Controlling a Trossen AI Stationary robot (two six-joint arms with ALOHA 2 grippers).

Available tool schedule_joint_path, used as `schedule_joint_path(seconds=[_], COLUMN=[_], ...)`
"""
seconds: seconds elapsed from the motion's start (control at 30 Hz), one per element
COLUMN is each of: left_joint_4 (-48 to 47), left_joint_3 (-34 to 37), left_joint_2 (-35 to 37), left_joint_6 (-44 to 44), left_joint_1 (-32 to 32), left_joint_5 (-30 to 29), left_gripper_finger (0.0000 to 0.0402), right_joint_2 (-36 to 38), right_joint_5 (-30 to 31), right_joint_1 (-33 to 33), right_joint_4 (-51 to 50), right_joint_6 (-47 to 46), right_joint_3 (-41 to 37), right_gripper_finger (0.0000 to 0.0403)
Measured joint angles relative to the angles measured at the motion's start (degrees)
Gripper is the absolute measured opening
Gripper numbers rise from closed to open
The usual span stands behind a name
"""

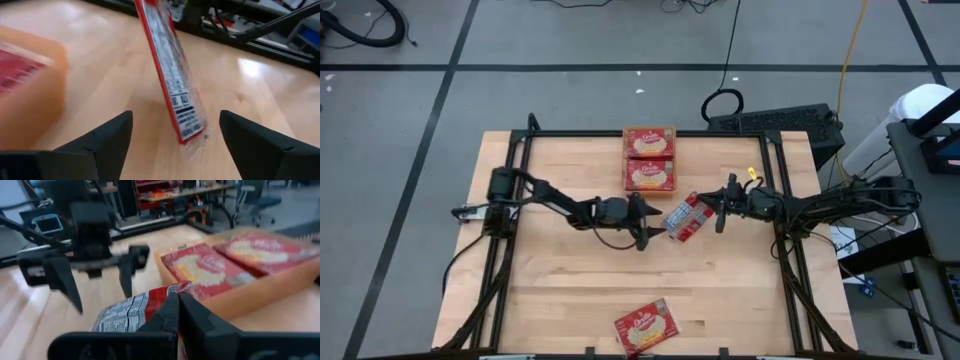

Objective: Sort popcorn bags into baskets
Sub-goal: Put the red popcorn bag into the orange bin

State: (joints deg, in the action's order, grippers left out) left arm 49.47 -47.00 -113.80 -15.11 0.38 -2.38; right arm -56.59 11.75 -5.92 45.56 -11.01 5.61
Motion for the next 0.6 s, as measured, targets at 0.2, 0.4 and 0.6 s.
schedule_joint_path(seconds=[0.2, 0.4, 0.6], left_joint_4=[0.2, -0.9, -16.3], left_joint_3=[-5.3, -7.5, -7.4], left_joint_2=[-5.9, -6.3, 2.2], left_joint_6=[0.8, 4.8, 10.6], left_joint_1=[0.8, 1.8, 3.9], left_joint_5=[3.9, 3.8, 5.6], left_gripper_finger=[0.0235, 0.0074, 0.0024], right_joint_2=[-1.4, -2.5, -2.3], right_joint_5=[-3.9, -4.3, -4.1], right_joint_1=[0.0, 0.0, 0.0], right_joint_4=[4.2, 6.5, 11.3], right_joint_6=[8.1, 7.9, 4.1], right_joint_3=[0.0, 0.0, 0.0], right_gripper_finger=[0.0000, 0.0000, 0.0010])
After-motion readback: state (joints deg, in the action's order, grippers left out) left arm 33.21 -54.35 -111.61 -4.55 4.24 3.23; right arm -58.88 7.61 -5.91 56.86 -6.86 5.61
